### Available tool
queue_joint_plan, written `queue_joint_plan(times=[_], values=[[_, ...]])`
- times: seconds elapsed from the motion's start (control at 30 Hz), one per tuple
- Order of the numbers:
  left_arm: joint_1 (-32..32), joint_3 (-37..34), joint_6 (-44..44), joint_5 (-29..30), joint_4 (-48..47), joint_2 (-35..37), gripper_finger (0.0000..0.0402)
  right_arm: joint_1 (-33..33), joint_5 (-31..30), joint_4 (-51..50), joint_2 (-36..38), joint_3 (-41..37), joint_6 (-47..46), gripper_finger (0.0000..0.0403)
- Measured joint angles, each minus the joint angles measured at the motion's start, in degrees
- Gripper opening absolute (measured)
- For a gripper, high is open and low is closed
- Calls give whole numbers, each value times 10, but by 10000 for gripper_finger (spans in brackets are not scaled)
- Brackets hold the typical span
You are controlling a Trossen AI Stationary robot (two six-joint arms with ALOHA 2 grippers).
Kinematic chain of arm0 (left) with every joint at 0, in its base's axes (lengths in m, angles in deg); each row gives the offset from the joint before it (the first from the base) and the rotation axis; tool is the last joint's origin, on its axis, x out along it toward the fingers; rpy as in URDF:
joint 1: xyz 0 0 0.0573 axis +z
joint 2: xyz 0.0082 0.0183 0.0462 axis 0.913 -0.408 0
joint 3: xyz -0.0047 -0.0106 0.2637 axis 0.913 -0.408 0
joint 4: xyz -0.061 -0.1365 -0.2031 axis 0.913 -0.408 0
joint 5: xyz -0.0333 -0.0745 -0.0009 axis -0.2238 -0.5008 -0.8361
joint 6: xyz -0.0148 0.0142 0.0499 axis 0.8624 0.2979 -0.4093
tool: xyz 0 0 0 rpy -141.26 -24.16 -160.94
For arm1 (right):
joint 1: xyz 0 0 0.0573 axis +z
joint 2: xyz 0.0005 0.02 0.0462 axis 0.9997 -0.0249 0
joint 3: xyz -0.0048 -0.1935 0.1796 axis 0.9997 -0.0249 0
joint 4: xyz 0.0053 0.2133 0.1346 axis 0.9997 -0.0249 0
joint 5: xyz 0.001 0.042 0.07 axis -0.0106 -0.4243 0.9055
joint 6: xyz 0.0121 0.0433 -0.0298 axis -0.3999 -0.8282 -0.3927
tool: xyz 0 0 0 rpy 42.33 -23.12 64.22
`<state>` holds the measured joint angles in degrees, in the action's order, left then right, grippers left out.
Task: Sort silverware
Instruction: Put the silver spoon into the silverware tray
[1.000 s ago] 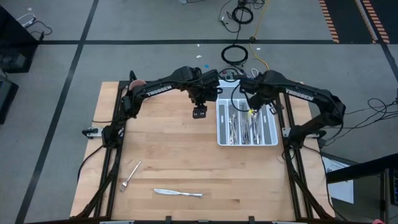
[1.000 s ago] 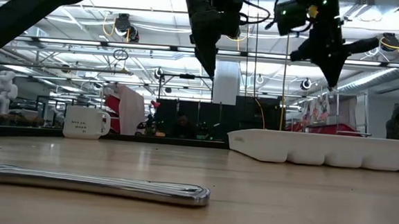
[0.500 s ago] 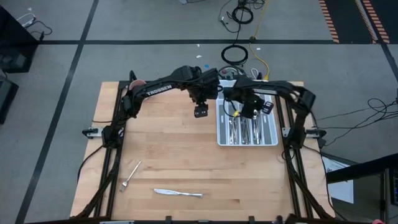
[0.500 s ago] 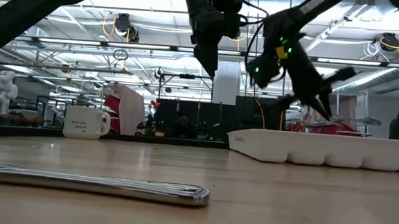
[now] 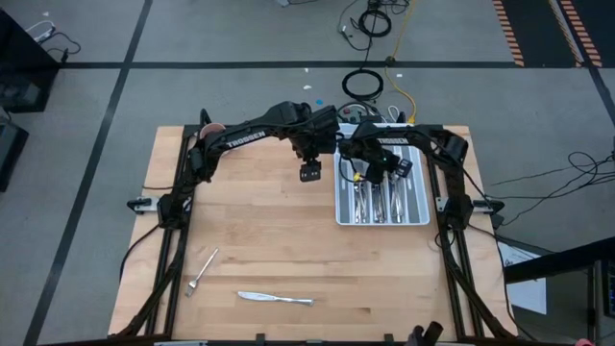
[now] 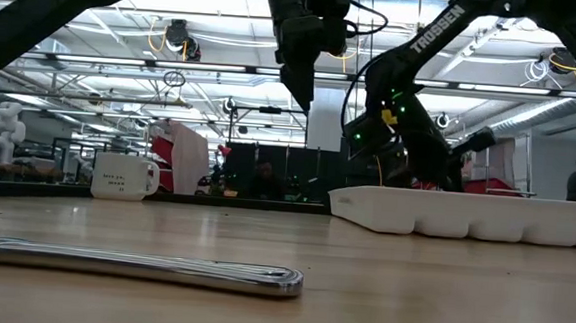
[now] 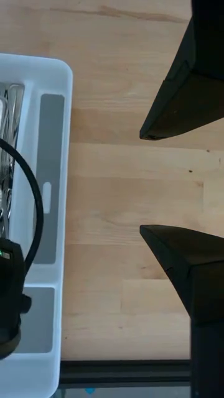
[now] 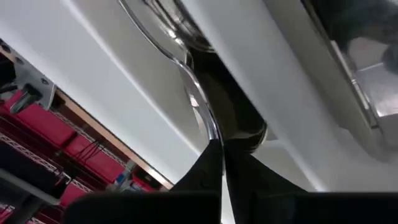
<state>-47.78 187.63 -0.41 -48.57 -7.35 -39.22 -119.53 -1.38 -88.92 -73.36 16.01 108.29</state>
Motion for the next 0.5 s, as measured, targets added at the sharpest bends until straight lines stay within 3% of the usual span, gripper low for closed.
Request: queue_joint_plan(times=[0.3,0.5], values=[[7,0,-2,0,-1,0,242,3,14,28,1,0,-57,3],[8,0,-2,0,-2,0,242,3,30,26,1,0,-123,42]])
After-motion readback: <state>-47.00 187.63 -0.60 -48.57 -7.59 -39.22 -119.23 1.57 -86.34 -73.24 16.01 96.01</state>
